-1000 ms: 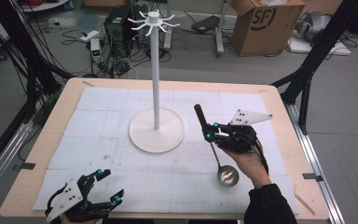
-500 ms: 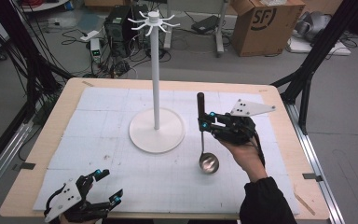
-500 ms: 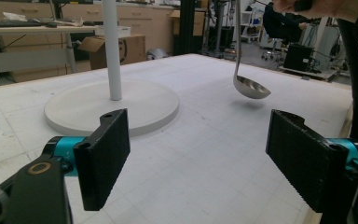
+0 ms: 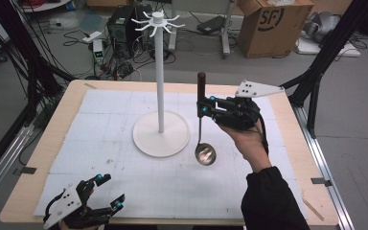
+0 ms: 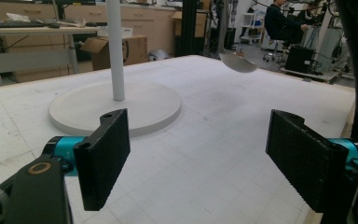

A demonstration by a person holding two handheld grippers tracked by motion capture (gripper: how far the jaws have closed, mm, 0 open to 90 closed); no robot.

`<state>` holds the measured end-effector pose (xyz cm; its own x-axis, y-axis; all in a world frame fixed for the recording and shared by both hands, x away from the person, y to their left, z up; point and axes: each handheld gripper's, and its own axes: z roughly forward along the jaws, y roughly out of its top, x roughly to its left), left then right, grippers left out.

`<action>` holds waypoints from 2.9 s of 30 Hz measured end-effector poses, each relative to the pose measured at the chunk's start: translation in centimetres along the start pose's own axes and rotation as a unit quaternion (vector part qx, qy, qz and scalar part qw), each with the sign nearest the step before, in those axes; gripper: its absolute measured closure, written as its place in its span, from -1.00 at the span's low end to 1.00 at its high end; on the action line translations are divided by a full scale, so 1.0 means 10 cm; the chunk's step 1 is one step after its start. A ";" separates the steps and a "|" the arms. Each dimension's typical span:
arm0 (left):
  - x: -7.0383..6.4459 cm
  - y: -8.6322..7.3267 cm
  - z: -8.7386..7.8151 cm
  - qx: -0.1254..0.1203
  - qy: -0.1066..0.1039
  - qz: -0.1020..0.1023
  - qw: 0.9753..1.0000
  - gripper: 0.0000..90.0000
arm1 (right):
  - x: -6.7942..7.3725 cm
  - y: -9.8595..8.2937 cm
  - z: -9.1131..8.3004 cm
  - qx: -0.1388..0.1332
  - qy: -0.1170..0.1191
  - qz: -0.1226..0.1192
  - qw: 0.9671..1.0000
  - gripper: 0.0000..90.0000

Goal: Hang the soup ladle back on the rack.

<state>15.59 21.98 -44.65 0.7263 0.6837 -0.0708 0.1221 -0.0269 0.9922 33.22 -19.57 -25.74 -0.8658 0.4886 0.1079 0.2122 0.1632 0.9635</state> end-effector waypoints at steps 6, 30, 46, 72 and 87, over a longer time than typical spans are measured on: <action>0.01 0.00 -0.02 -0.002 0.000 -0.002 1.000 -0.50 | -0.07 0.25 0.07 -0.006 0.007 0.001 1.000 0.65; 0.03 0.00 -0.08 -0.006 0.003 -0.007 1.000 -0.50 | -0.10 0.90 0.34 -0.009 0.021 -0.021 1.000 0.65; 0.03 0.00 -0.08 -0.008 0.004 -0.009 1.000 -0.50 | -0.13 0.95 0.51 0.009 0.016 -0.022 1.000 0.65; 0.03 0.00 -0.13 -0.011 0.008 -0.008 1.000 -0.50 | -0.19 0.98 0.77 0.023 -0.003 -0.022 0.999 0.65; 0.02 0.00 -0.14 -0.011 0.008 -0.008 1.000 -0.50 | -0.11 0.96 0.79 0.027 -0.031 -0.042 0.998 0.60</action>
<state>14.77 23.11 -44.49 0.7133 0.6958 -0.0842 0.1175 -0.0002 0.9931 39.83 -11.79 -18.57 -0.8522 0.5231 0.0103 0.1656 0.2510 0.9537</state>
